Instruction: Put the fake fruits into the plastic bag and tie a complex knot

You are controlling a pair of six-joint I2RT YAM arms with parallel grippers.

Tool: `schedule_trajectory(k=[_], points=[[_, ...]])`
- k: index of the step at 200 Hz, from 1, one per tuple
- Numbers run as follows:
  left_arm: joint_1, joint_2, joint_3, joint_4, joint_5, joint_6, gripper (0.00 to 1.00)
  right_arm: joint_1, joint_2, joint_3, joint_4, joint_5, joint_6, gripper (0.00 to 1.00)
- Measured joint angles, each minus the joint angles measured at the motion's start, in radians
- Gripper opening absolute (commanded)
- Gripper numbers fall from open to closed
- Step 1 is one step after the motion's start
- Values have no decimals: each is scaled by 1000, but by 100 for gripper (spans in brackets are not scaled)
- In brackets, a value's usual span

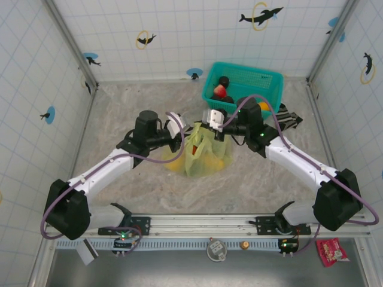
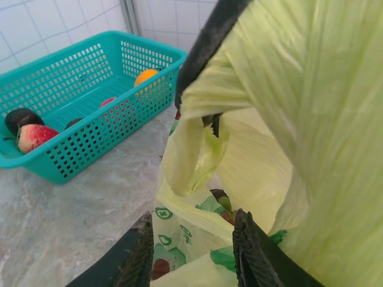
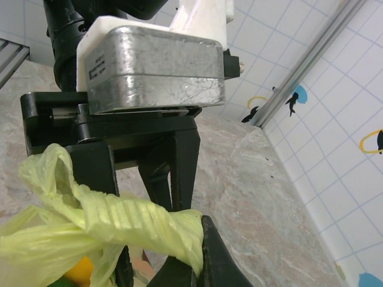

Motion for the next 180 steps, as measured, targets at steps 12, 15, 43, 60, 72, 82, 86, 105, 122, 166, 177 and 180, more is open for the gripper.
schedule_trajectory(k=[12,15,43,60,72,82,86,105,122,166,177,180], points=[[0,0,0,2,6,4,41,0,0,0,4,-2,6,0],[0,0,0,2,6,4,41,0,0,0,5,-3,6,0],[0,4,5,20,14,3,40,0,0,0,5,-6,13,0],[0,13,11,41,26,2,40,0,0,0,5,-8,16,0],[0,13,11,53,34,2,39,0,0,0,5,-10,18,0],[0,13,11,63,39,2,38,1,0,0,6,-11,19,0],[0,13,11,68,40,2,38,1,0,0,6,-12,20,0],[0,18,14,85,50,1,34,2,0,0,6,-15,24,0],[0,24,19,93,57,-1,29,2,2,0,6,-18,26,0],[0,32,23,106,75,-2,0,2,5,0,11,-19,35,0],[0,32,23,108,83,-2,0,2,6,0,12,-19,36,0],[0,32,23,108,84,-1,0,2,6,0,13,-19,36,0]])
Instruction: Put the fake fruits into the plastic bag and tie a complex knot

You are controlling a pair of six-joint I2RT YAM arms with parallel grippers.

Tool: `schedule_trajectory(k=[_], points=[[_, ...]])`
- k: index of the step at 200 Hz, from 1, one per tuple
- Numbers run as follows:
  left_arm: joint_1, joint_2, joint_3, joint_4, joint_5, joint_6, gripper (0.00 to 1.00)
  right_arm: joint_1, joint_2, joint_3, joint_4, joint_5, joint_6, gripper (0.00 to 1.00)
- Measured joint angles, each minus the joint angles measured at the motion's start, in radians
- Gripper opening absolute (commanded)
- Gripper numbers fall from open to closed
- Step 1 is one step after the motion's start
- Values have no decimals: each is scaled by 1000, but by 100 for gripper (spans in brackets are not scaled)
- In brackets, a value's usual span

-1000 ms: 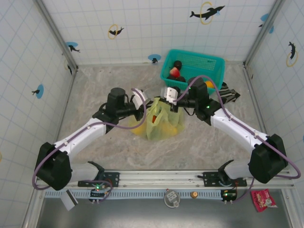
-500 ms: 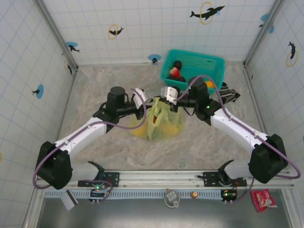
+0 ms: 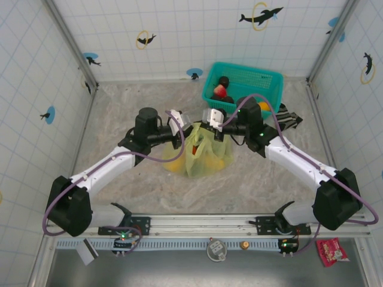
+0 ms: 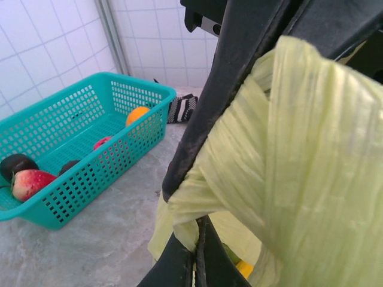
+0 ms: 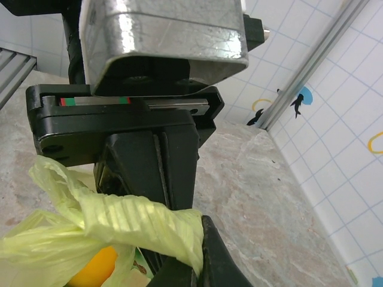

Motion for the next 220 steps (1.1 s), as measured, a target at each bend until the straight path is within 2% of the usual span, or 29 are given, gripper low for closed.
schedule_trajectory(k=[27,44,60,74,102,133,158,180,200,220], points=[[0,0,0,0,5,0,0,2,0,0,0,3,8,7],[0,0,0,0,4,-1,0,2,-1,-4,3,18,15,19],[0,0,-3,5,2,-13,0,5,-18,-32,14,48,42,37],[0,-3,-14,19,-8,-37,0,11,-60,-85,26,90,58,45],[0,-30,-68,68,-49,-104,0,50,-178,-200,48,203,88,46],[0,-52,-106,103,-87,-159,0,143,-311,-301,97,346,192,33],[0,-54,-108,119,-103,-185,0,223,-397,-388,169,412,335,29],[0,-62,-119,120,-110,-190,0,282,-414,-416,206,493,524,40],[0,-64,-121,120,-114,-192,0,292,-408,-417,235,542,697,57],[-1,-64,-121,121,-117,-193,0,294,-387,-416,279,562,814,59]])
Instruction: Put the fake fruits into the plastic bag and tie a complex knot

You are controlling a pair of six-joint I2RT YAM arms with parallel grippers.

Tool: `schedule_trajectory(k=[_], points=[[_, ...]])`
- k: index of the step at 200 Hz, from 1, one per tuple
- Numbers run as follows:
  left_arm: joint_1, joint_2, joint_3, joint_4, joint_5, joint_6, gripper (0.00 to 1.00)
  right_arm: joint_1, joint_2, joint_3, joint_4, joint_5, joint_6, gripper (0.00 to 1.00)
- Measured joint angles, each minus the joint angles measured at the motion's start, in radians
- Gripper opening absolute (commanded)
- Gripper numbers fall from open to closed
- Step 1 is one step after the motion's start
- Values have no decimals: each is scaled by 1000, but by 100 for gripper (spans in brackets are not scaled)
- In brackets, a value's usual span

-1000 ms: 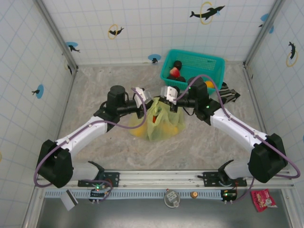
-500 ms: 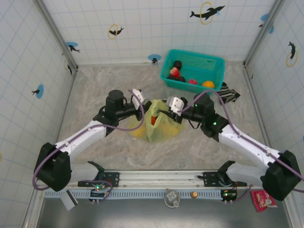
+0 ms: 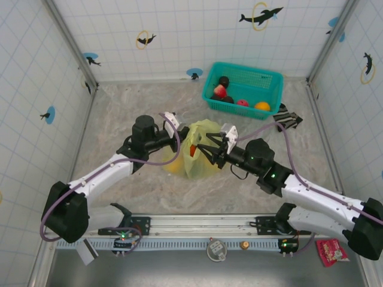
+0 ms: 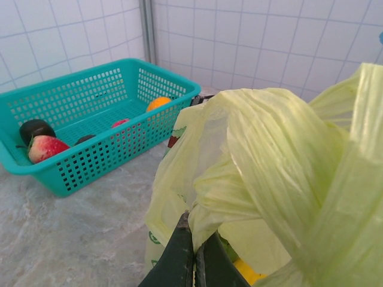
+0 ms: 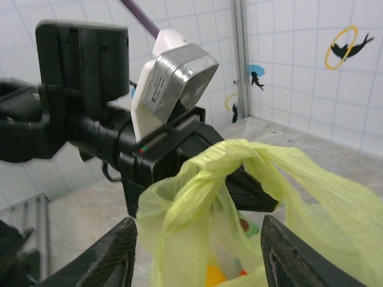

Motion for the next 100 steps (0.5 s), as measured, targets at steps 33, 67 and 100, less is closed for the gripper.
schedule_trajectory(k=[33,67,100], points=[[0,0,-1,3,-1,0,0,0,69,4,36,-14,98,58],[-2,-2,-1,7,-1,-8,0,1,128,10,53,-35,131,56],[-10,-4,-1,9,-3,-14,0,0,157,20,74,-46,143,54]])
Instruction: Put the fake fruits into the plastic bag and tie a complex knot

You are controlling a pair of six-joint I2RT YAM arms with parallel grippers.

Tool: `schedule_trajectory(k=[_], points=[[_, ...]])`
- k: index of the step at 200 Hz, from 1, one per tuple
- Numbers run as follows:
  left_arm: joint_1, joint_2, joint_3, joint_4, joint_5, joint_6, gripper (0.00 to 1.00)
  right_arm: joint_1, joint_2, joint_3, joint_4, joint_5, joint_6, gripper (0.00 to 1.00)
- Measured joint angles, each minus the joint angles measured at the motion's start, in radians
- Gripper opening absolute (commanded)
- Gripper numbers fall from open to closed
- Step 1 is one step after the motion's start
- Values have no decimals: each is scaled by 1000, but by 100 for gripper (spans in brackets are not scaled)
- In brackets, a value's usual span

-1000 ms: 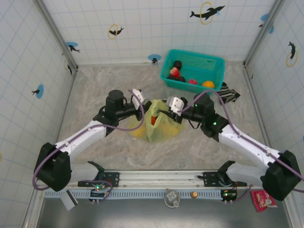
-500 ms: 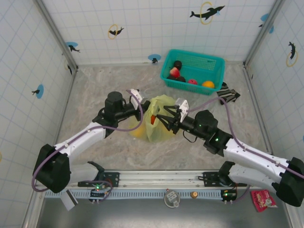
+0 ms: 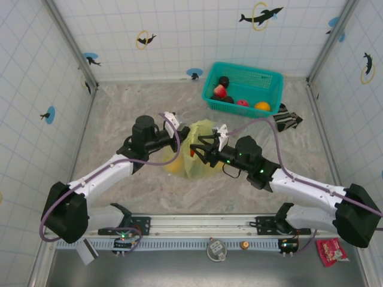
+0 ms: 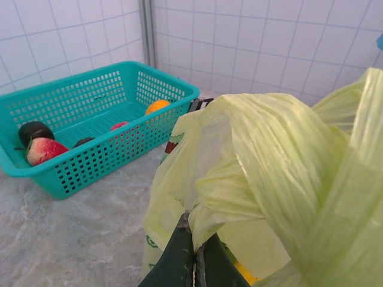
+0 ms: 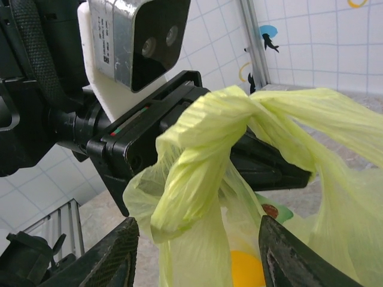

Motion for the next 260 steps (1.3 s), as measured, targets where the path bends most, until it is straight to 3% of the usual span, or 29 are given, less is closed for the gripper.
schedule_trajectory(k=[33,112,260], points=[[-9,0,0,5,0,0,0,0,15,18,16,0,1,50],[-13,0,0,5,-10,0,0,-9,49,31,52,-19,10,1],[-10,-35,-36,34,-135,-16,0,-11,-73,-65,-27,28,61,0]])
